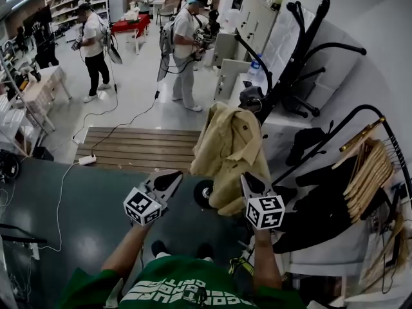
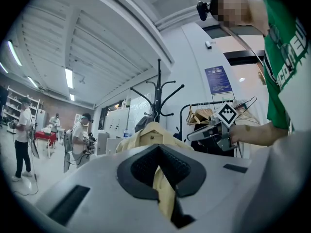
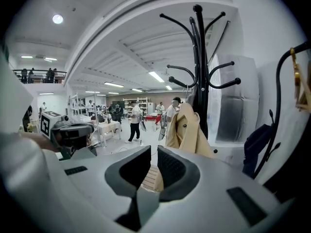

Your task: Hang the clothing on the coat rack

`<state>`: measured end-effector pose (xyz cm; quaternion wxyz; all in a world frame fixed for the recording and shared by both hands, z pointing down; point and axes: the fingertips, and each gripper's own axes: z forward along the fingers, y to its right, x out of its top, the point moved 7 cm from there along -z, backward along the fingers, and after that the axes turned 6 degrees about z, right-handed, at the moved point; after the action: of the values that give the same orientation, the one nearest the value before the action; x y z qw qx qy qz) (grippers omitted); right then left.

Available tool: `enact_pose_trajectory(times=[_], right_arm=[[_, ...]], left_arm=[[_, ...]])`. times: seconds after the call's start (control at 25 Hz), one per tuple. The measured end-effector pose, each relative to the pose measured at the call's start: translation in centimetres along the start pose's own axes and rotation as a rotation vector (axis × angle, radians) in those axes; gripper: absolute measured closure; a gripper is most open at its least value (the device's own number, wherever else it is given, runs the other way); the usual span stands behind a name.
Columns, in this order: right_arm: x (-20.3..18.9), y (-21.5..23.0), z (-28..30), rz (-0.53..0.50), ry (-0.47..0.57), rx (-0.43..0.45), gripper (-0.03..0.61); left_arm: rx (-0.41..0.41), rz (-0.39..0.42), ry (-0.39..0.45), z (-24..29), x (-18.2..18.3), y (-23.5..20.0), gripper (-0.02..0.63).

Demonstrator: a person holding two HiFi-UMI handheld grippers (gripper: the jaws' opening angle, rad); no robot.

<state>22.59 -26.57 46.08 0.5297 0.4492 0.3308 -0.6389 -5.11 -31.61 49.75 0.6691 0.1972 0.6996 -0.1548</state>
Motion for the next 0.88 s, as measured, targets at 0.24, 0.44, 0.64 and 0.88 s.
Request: enact_pose_trajectory(times=[0.24,0.44,0.64,0.88], right_arm=[[-1.9,-0.7,-0.7,0.02,-0.014,0.003,0.569],[-2.7,-1.3,-0.9,0.027,-0.021,0.019,0.569],[-3.2,-1.9,-0.9,0.025,-0.019,0.032,0.571],[-3.7,-2.4,-0.8,0.03,-0.018,0.045,0.569]], left_arm=[[-0.002,-0.005,-0.005,-0.1,-0.2,0.5,0.611],[-0.001,-0.009,-0.006,-0.1,-0.3,0.6,0.611],[-0.001,-0.011,-0.011,0.0,-0.6,0.7,0.611],[0.001,-0.014,-0.012,0.0,-0.7,0.5,0.611]])
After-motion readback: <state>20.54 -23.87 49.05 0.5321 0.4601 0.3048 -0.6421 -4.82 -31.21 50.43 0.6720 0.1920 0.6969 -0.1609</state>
